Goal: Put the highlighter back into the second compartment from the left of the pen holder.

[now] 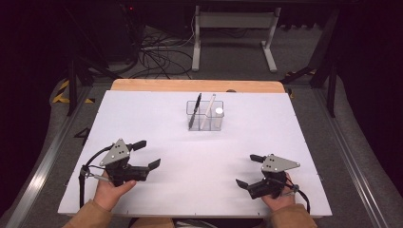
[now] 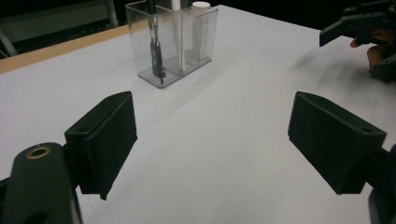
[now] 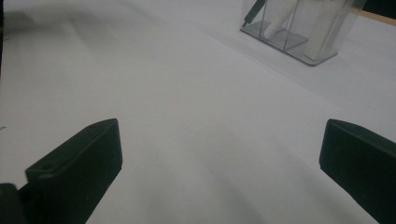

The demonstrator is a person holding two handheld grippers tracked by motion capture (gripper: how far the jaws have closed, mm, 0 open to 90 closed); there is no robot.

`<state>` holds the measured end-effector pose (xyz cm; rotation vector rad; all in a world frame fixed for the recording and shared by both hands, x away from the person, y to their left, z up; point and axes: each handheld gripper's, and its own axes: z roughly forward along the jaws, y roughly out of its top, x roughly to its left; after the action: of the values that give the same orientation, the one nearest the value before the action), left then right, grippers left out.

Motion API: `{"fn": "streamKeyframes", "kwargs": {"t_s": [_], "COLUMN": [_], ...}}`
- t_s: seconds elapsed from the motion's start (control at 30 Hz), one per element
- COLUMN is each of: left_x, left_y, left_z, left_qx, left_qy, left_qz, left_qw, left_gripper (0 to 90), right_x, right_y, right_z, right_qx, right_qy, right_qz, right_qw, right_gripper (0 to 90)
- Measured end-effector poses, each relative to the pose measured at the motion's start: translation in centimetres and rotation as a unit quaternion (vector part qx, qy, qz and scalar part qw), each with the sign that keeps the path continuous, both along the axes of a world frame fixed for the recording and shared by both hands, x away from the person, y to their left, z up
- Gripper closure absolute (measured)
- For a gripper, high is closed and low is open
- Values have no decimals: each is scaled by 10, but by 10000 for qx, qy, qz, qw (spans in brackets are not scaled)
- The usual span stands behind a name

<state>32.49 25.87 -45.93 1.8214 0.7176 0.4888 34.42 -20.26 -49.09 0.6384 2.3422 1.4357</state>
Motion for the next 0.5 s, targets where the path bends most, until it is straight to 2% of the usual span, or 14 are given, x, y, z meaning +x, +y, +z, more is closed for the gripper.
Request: {"fn": "streamKeyframes", "kwargs": {"t_s": [0.13,0.27,0.5], "left_x": [-3,-4,-8], "left_y": [5,9,17], "left_z": [-7,-16,-29], "left_qx": [118,121,126], "left_qy": [-44,-27,133], "left_qz": [45,42,56], "left_qw": [9999,9999,9998], "left_gripper": [162,161,162], "right_x": [0,0,-1], "right_y": [0,0,0], "right_z": [0,0,0], "right_qx": [4,3,-5], "right_qy": [2,5,7], "right_qz": [-3,2,18], "right_qw": [10000,10000,10000], "right_gripper": [0,0,0]}}
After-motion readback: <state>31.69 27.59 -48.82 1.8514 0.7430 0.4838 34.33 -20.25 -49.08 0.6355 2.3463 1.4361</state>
